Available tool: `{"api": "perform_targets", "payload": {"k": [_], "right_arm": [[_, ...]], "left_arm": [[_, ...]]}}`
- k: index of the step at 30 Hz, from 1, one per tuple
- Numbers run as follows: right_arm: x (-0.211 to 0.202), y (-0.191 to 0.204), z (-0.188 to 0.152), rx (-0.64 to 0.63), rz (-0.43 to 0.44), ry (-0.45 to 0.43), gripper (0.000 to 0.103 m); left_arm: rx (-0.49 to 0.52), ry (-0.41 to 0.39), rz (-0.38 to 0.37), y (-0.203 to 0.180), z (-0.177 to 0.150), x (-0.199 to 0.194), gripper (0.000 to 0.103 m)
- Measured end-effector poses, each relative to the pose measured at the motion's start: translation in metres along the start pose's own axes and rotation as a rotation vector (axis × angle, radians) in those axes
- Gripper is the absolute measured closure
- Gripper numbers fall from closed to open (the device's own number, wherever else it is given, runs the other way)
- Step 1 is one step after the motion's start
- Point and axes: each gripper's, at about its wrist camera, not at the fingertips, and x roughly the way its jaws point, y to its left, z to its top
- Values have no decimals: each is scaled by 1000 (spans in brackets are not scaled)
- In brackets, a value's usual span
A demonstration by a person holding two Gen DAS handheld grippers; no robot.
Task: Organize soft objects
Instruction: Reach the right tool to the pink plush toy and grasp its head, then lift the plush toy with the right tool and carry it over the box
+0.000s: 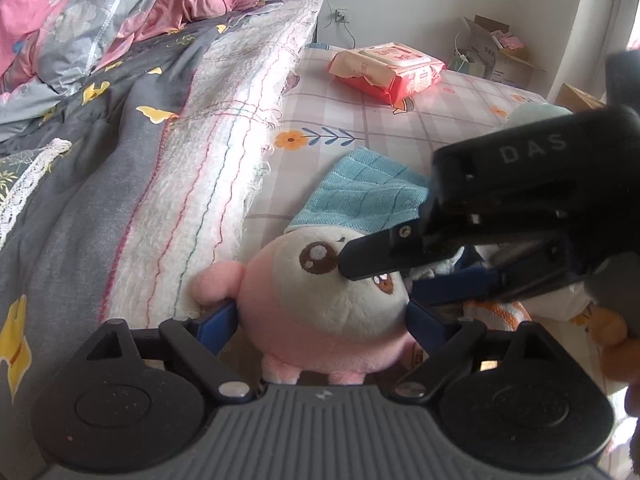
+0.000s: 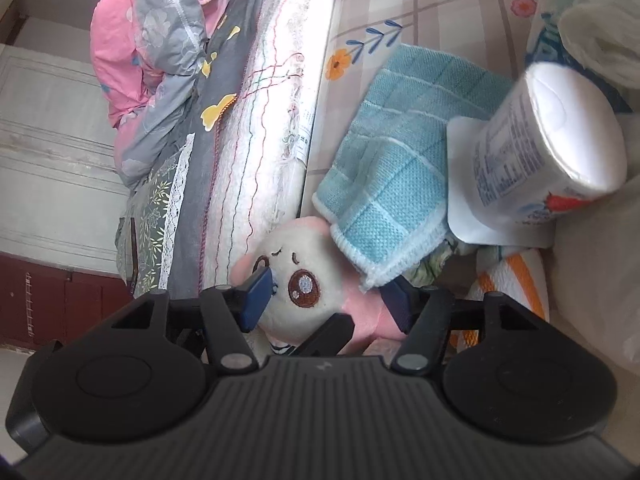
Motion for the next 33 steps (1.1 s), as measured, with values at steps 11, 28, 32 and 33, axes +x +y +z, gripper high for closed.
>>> {"api": "perform_targets", "payload": {"k": [11, 28, 32, 33], "right_arm": [[-6, 1, -8, 47, 84, 8, 38], [-53, 20, -44, 15, 247, -7, 37], [-68, 2, -58, 16, 222, -7, 38], [-71, -3, -62, 16, 204, -5, 38]], "left_arm": [[-19, -34, 17, -1, 1, -25, 16], [-68, -190, 25, -9, -10, -113, 25], [-72, -154, -47, -18, -22, -113, 25], [-79, -133, -70, -20, -27, -110, 25]]}}
